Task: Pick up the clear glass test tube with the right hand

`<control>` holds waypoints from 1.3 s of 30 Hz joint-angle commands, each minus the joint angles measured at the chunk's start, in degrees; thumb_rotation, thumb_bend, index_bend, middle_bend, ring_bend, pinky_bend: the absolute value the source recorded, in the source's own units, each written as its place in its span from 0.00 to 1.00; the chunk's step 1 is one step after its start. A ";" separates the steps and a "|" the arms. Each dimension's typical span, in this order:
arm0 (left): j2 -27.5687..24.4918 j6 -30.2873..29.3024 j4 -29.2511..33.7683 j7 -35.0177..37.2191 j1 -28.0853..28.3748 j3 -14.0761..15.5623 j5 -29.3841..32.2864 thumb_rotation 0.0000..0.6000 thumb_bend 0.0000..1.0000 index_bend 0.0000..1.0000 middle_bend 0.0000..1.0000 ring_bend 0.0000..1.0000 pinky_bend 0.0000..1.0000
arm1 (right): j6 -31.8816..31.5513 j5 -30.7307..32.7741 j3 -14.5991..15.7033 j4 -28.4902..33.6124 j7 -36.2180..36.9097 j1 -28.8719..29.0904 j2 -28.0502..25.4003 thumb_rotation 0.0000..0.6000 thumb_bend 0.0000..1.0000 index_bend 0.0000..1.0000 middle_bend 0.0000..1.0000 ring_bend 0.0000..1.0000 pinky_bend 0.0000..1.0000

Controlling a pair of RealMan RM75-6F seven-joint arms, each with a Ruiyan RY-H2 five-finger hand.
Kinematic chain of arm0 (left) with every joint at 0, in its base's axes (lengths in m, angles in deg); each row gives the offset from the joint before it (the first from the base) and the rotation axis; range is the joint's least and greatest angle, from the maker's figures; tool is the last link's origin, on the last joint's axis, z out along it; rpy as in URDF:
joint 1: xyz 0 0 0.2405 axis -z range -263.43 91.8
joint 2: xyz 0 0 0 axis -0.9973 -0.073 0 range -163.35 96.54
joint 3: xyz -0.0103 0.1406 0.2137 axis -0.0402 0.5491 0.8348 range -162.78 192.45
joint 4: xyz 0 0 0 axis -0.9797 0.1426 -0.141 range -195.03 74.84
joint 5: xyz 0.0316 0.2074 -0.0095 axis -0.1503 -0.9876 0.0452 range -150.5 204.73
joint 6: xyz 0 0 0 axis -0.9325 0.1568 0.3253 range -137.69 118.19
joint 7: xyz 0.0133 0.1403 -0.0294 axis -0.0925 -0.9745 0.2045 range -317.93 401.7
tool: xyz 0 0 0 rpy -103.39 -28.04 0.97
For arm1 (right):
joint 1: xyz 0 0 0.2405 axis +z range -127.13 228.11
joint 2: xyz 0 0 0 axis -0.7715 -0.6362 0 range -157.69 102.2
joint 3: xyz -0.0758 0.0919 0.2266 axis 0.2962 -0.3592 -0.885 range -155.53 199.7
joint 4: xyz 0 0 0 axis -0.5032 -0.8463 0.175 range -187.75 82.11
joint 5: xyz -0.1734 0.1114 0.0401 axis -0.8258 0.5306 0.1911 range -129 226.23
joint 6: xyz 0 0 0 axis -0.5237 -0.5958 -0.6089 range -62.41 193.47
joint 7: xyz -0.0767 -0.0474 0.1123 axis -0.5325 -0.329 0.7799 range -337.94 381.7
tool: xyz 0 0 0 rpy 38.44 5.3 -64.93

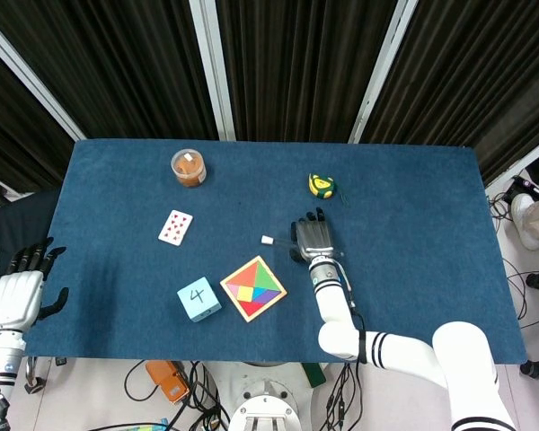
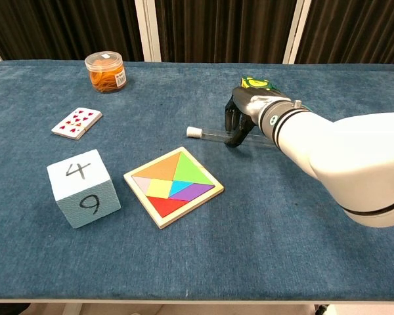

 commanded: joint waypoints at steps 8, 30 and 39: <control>-0.04 -0.15 0.06 0.42 -0.09 -0.01 -0.12 1.00 0.37 0.14 0.00 0.00 0.04 | 1.05 0.19 -0.09 -0.94 0.13 0.38 0.58 1.00 0.55 0.63 0.47 0.26 0.00; -0.29 0.21 0.66 0.68 -0.15 -0.09 0.58 1.00 0.37 0.14 0.00 0.00 0.04 | -2.34 -3.02 -2.17 10.16 4.37 -2.90 -8.33 1.00 0.65 0.70 0.54 0.33 0.00; -0.24 0.00 0.86 0.35 -0.25 -0.10 0.73 1.00 0.37 0.14 0.00 0.00 0.04 | -4.62 -3.02 -1.25 15.30 4.40 -4.78 -13.32 1.00 0.65 0.69 0.62 0.39 0.00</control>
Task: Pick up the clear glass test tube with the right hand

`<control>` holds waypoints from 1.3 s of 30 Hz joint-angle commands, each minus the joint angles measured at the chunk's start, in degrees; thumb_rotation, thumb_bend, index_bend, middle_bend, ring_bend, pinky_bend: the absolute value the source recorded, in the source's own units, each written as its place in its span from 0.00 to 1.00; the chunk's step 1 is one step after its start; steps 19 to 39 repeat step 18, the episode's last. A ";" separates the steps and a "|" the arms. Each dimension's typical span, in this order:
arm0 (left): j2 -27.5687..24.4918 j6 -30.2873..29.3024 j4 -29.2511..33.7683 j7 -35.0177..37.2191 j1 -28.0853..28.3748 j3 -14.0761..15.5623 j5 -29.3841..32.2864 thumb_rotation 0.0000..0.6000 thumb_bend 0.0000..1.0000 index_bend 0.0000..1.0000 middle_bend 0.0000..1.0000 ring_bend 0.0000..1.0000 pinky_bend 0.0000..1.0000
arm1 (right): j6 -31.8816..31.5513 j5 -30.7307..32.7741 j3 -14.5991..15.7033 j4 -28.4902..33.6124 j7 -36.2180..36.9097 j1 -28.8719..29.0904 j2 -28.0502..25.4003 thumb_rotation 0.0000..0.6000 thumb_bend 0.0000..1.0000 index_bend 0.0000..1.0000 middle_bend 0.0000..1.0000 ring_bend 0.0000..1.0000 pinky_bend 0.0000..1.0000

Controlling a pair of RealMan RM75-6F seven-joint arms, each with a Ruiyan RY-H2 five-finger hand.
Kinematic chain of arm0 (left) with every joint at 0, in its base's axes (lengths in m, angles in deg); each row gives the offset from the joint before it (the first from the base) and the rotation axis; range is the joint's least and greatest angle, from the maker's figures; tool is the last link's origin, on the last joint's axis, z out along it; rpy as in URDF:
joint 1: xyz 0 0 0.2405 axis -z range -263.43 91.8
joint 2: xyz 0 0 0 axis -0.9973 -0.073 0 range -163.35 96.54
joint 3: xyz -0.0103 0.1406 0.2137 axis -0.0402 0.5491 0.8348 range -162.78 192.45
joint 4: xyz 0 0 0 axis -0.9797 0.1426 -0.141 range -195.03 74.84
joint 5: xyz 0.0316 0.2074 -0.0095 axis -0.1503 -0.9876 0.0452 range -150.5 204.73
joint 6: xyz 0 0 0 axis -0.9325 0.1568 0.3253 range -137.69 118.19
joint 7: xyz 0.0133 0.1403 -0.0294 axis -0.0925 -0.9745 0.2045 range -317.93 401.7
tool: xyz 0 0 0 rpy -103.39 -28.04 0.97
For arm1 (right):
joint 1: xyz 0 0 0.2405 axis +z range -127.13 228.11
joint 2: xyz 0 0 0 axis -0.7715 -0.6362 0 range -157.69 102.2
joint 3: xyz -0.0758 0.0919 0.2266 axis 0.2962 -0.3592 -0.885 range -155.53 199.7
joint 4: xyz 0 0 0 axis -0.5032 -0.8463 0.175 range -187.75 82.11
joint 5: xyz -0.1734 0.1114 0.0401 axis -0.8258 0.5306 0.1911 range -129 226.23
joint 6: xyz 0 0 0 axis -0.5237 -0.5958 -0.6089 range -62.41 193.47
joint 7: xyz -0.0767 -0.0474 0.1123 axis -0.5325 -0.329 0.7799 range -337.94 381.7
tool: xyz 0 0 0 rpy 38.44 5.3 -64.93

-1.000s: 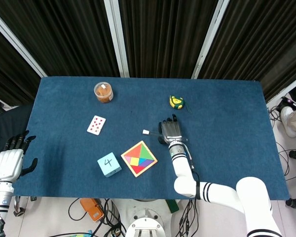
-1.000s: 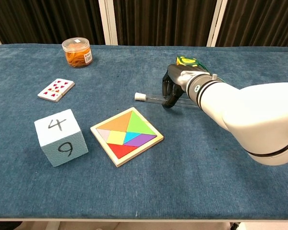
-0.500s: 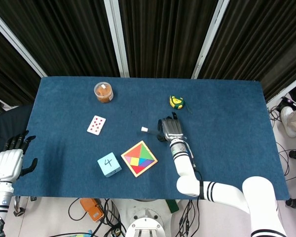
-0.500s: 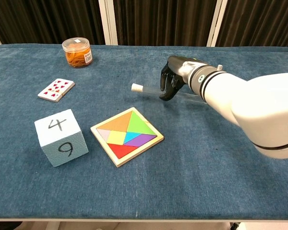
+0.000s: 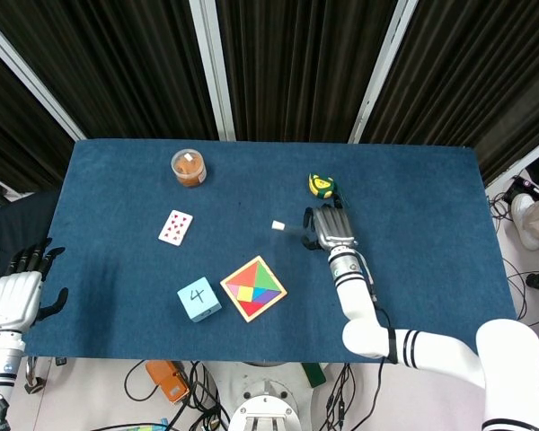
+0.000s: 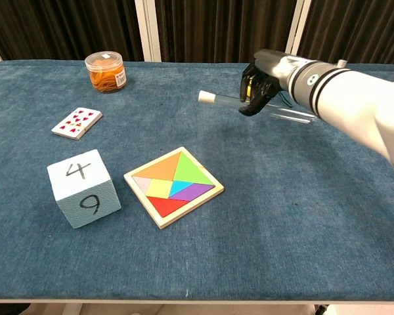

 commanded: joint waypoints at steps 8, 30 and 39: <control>0.07 0.06 0.04 -0.50 0.04 -0.01 0.23 1.00 0.37 0.14 0.00 0.00 0.04 | -3.04 -0.65 -0.47 8.72 1.62 -3.37 -9.13 1.00 0.65 0.69 0.62 0.40 0.00; 0.27 0.02 0.16 -1.16 0.09 -0.12 0.59 1.00 0.37 0.14 0.00 0.00 0.04 | -4.56 -6.01 -3.19 17.52 9.83 -7.39 -18.60 1.00 0.65 0.70 0.62 0.40 0.00; 0.27 0.02 0.16 -1.16 0.09 -0.12 0.59 1.00 0.37 0.14 0.00 0.00 0.04 | -4.56 -6.01 -3.19 17.52 9.83 -7.39 -18.60 1.00 0.65 0.70 0.62 0.40 0.00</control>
